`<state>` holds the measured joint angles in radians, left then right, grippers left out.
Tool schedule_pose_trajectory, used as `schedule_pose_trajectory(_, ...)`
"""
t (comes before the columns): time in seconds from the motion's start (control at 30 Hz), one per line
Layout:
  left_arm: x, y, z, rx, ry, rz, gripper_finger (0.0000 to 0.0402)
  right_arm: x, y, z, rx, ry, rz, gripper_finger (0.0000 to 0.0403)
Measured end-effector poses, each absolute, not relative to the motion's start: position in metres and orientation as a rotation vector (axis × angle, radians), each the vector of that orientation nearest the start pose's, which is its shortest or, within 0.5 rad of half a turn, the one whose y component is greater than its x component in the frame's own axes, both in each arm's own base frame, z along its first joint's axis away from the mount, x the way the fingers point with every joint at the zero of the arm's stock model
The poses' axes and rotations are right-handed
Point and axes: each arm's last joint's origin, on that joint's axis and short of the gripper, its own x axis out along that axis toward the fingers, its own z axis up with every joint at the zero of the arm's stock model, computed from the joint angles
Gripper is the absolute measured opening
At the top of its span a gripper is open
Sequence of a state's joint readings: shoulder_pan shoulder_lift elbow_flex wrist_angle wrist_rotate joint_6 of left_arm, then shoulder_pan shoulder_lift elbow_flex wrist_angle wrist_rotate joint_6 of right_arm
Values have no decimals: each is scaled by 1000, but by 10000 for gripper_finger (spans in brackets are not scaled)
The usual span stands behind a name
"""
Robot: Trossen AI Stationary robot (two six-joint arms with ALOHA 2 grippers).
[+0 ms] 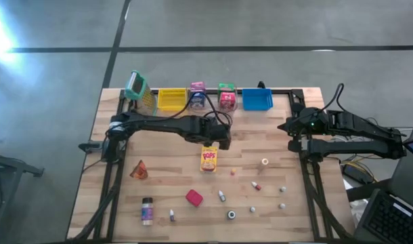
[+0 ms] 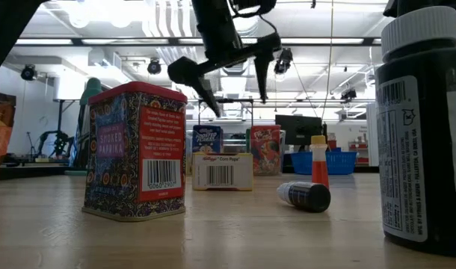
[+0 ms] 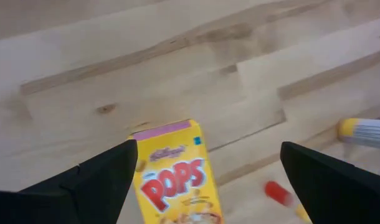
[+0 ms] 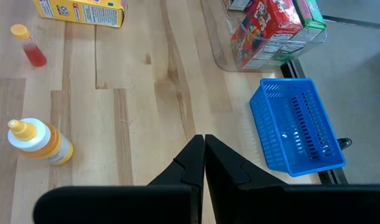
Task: Pick & Place Kitchen Items
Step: Put the yellow cereal box into the transparent bin
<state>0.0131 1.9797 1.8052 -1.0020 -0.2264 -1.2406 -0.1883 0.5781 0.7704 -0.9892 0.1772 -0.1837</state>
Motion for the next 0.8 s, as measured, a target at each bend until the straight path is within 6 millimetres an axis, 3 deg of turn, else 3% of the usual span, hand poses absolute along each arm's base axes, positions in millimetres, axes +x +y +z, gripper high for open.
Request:
schedule_pose_trajectory(0.23, 410, 8, 260, -1001, 908, 921, 400, 93, -23, 285, -168, 831, -271, 8)
schedule_pose_trajectory(0.5, 409, 6, 261, -1090, 961, 902, 400, 93, -23, 285, -168, 831, -271, 8)
schedule_pose_trajectory(0.8, 401, 21, 264, -1131, 1010, 985, 400, 93, -23, 285, -167, 831, -272, 8)
